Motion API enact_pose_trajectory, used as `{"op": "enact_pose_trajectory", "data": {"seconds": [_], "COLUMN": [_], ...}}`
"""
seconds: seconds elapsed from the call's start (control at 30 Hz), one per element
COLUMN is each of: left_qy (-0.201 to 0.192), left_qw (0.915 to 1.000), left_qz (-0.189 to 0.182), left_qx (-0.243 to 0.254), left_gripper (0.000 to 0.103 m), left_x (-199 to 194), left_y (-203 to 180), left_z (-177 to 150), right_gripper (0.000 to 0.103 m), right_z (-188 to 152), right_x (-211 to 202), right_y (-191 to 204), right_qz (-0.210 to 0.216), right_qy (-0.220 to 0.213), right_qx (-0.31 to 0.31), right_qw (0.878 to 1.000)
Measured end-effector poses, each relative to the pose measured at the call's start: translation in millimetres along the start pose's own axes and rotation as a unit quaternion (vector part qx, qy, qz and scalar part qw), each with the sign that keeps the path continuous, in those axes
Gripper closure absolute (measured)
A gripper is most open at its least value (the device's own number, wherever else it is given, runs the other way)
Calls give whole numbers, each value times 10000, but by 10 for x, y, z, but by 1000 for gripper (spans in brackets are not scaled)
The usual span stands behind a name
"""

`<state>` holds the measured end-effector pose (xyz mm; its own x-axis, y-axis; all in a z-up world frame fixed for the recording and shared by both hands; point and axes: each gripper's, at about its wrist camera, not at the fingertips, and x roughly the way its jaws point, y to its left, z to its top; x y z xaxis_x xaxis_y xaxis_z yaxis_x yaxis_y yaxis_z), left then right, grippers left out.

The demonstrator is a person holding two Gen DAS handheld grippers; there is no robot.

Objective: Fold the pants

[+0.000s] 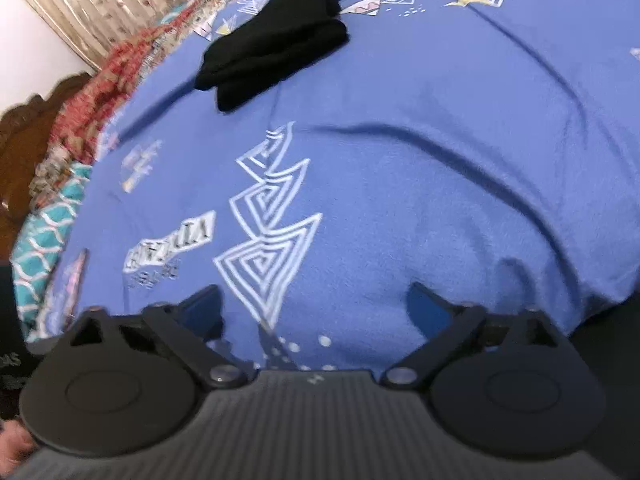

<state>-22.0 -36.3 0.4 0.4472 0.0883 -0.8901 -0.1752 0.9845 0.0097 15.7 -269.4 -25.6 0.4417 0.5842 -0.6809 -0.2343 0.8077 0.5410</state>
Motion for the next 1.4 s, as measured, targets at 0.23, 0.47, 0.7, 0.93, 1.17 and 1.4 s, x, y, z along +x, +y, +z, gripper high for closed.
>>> {"op": "enact_pose_trajectory", "data": {"seconds": [0.23,0.47,0.7,0.93,1.17,1.4], "left_qy": [-36,-87,-65,-60,-841,-1237], "left_qw": [10000,9999,9999,9999,9947,9895], "left_qz": [-16,25,36,67,567,697], "left_qx": [51,83,82,138,145,278], "left_gripper": [0,0,0,0,0,0], "left_x": [18,38,45,-23,-400,-628], "left_y": [0,-16,-18,-7,41,6], "left_z": [45,58,60,108,251,365], "right_gripper": [0,0,0,0,0,0], "right_z": [-3,37,62,78,167,219], "right_x": [25,22,15,-96,-324,-359], "right_y": [44,10,25,203,375,367], "right_qz": [-80,-42,-36,36,-100,-171], "right_qy": [-55,-27,103,-221,-1015,-1289], "right_qx": [-36,-54,-123,-537,-1055,-935], "right_qw": [9999,10000,9999,9983,9892,9871]}}
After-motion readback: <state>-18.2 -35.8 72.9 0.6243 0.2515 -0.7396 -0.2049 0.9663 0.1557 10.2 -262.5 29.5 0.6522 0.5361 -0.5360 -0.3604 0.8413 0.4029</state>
